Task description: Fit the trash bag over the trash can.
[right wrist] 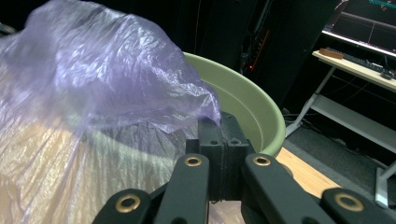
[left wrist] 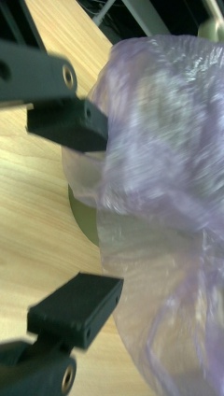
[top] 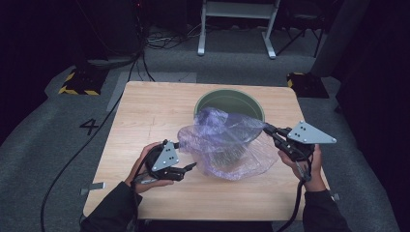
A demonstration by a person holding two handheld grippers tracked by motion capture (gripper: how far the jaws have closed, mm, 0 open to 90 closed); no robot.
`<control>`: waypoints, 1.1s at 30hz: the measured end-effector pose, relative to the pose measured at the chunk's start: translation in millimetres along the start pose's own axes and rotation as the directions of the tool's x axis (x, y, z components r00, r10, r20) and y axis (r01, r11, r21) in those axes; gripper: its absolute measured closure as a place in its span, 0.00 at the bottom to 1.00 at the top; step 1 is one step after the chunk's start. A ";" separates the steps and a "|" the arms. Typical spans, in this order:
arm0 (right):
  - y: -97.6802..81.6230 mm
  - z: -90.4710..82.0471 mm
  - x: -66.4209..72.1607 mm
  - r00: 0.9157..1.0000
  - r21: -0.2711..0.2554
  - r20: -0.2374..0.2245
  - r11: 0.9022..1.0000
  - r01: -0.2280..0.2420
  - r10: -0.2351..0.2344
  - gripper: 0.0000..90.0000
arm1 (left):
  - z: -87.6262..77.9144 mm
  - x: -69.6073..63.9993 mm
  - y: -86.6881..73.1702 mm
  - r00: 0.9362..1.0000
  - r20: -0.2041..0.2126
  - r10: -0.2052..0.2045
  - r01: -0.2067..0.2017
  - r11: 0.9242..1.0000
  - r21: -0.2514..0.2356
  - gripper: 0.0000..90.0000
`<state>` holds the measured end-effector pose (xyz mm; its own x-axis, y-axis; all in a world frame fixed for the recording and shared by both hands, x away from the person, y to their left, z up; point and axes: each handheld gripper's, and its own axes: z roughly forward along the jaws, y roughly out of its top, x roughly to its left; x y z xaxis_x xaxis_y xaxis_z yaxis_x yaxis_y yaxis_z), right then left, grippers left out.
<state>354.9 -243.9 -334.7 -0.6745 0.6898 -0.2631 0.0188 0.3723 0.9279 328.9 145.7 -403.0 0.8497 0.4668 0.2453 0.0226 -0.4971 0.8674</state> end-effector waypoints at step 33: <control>-5.6 13.7 -22.3 0.999 0.013 0.030 0.999 -0.042 0.042 0.98 | 9.1 68.7 63.2 0.996 -0.072 -0.045 0.042 0.998 -0.055 0.84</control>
<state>379.9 -252.8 -337.7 -0.6503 0.7234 -0.2319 0.0568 0.3507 0.9348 393.5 139.7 -335.2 0.8074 0.5406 0.2363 0.0287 -0.4360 0.8995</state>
